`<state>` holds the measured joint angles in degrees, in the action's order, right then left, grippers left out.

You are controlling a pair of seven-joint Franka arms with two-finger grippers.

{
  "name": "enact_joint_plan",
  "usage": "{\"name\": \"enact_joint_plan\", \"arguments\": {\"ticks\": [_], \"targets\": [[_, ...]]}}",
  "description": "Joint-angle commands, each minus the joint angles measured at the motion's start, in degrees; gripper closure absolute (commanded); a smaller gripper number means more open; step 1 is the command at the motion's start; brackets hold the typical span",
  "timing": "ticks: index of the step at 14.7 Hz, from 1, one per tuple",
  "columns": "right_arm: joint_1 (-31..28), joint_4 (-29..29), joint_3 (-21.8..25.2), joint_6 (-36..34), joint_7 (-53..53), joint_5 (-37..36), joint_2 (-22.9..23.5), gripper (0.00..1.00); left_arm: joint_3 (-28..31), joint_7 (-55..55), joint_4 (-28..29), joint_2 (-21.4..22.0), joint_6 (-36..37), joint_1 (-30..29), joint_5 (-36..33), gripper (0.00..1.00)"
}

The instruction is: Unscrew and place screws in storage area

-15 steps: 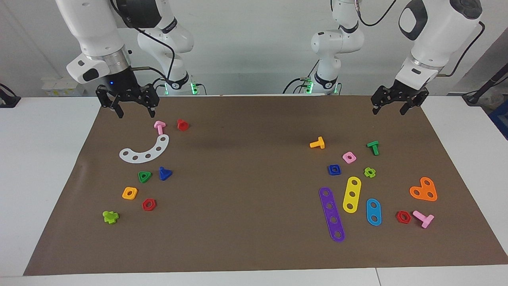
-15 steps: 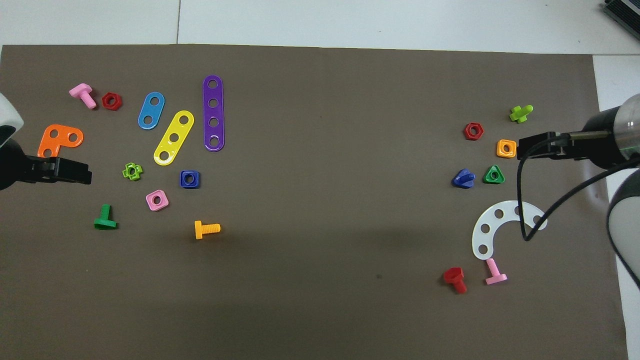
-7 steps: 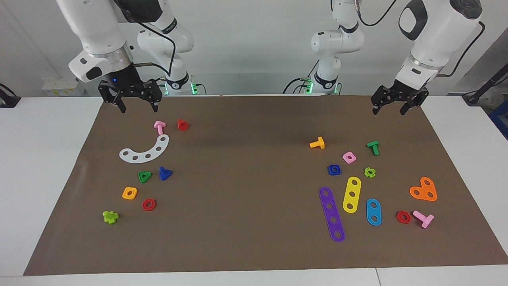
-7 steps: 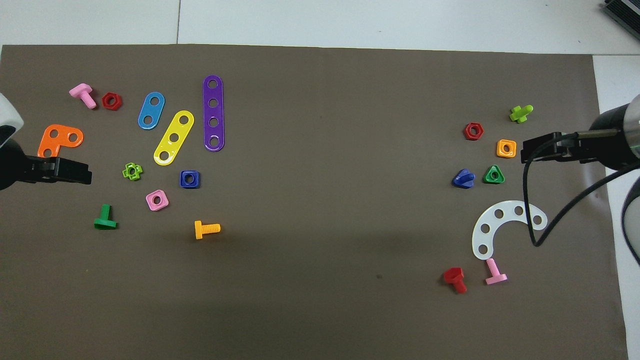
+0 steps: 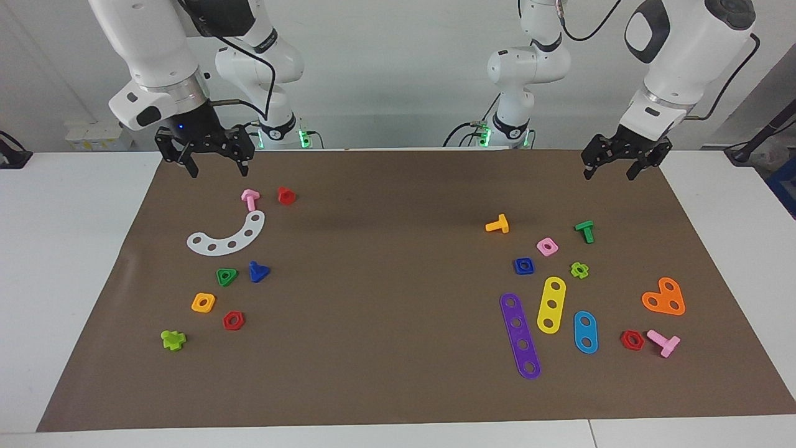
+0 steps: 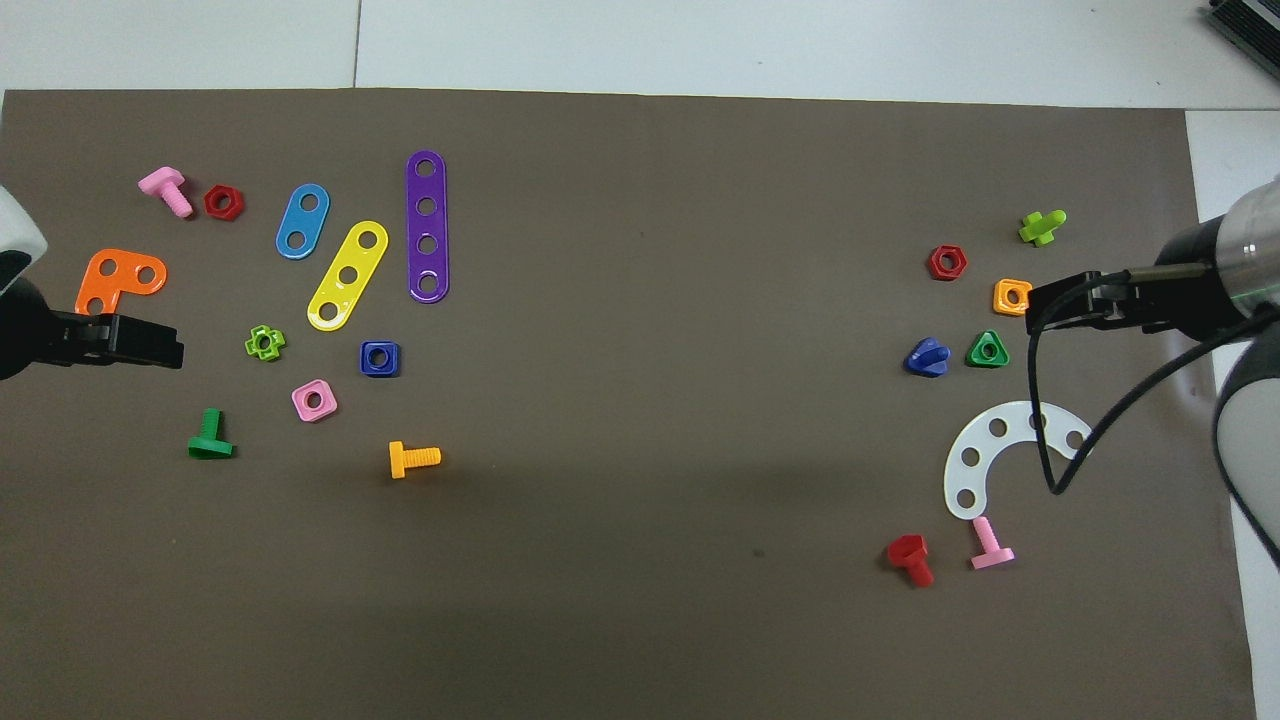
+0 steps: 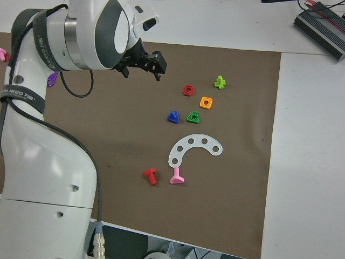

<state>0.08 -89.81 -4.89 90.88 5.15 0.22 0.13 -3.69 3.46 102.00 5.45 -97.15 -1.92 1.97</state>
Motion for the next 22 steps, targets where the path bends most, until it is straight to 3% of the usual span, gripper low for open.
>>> {"name": "enact_joint_plan", "arguments": {"ticks": [1, 9, 22], "targets": [[-0.43, -0.27, -0.12, -0.7, -0.41, 1.45, -0.39, 0.0, 0.35, 0.05, -0.23, -0.09, -0.32, 0.43, -1.36, 0.0], [0.45, -4.49, -0.12, -0.62, 0.21, 1.45, -2.59, 0.0, 0.35, 0.05, -0.23, -0.09, -0.32, 0.51, -1.36, 0.0], [0.36, -4.49, -0.12, 0.0, 0.03, 1.36, -2.5, 0.0, 0.35, 0.06, -0.23, -0.09, -0.15, 0.6, -1.36, 0.0]]}}
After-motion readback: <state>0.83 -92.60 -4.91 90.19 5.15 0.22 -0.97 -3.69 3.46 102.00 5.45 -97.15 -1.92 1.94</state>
